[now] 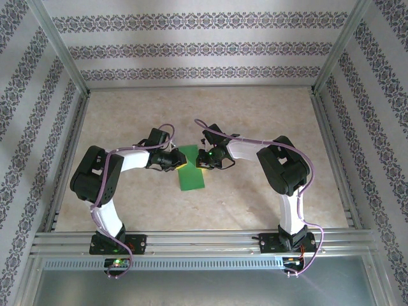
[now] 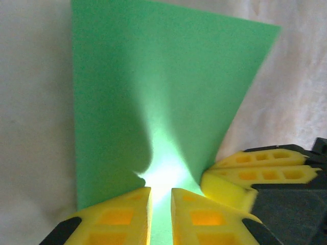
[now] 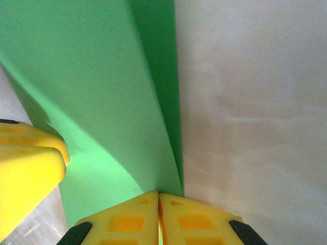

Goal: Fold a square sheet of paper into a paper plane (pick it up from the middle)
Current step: First fold the square sheet of paper in half at the center of the table.

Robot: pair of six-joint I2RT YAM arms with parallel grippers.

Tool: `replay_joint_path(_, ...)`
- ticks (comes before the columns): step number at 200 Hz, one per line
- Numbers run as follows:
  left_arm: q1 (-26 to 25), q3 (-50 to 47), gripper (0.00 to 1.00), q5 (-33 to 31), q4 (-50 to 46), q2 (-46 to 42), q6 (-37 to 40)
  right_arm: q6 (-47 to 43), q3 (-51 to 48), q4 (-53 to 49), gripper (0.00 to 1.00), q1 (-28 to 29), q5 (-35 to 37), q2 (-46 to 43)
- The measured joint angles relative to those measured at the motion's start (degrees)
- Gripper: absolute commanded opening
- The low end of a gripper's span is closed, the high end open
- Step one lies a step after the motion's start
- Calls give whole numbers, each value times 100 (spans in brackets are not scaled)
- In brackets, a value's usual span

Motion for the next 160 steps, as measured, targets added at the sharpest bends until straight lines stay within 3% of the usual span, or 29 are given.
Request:
replay_joint_path(56,61,105,17,-219,-286,81,155,-22,20,-68,11,0,44,22)
replay_joint_path(121,605,229,20,-273,-732,-105,586,-24,-13,-26,11,0,50,17)
replay_joint_path(160,245,417,19,-157,-601,-358,562,-26,-13,-24,10,0,46,22)
